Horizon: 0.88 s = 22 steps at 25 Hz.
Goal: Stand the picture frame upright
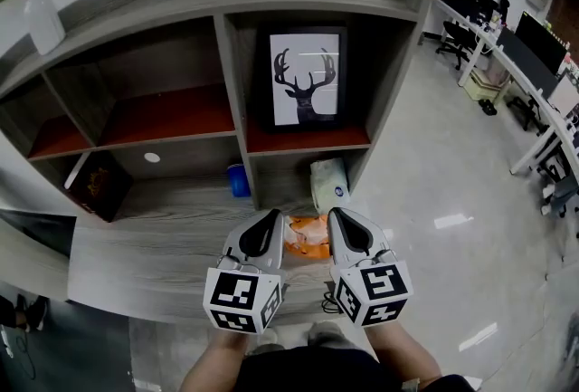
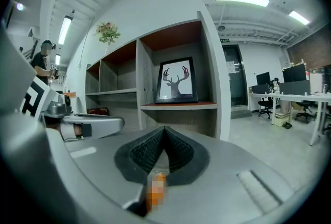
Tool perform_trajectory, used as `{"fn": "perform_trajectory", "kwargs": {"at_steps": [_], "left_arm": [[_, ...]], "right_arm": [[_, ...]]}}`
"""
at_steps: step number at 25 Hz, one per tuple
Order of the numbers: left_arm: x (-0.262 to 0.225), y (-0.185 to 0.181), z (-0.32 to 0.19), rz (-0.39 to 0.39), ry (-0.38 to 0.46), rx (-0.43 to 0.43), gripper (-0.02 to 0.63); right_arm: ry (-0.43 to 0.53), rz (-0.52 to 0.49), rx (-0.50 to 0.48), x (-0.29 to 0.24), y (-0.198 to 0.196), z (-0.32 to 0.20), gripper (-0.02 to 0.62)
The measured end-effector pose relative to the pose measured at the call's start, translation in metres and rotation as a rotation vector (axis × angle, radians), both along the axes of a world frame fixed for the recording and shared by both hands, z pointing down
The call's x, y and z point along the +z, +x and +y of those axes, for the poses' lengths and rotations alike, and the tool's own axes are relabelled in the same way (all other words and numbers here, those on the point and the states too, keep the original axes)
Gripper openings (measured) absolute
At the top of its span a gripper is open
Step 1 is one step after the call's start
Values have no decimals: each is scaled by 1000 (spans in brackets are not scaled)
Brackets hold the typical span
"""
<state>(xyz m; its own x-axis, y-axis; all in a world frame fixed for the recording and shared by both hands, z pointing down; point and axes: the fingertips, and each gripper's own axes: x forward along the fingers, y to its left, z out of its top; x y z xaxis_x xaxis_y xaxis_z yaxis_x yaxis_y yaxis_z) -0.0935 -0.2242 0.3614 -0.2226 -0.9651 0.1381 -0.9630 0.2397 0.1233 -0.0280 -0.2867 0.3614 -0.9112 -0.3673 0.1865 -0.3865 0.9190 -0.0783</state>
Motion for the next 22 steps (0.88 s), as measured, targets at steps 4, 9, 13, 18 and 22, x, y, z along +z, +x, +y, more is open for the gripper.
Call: {"fn": "perform_trajectory", "kwargs": {"at_steps": [4,9,13,18,22], "left_arm": [[7,-3,3,9,-13,-8,-8],[12,-5,7,17,-23,-16,-8],[12,-6,7,17,-24,-19,-8],[11,-9,7,18,-20,-25,-8],[9,-9,8,16,-16,-29,-8]], "right_arm": [[-22,11,-9,8,-1,4,0],[-30,25,-21,14,-3,10,0],[-38,28,-29,15,-4,12,0],[-44,25,-37,14,-6,12,0],[-42,23,-43,12,-7,14,0]]}}
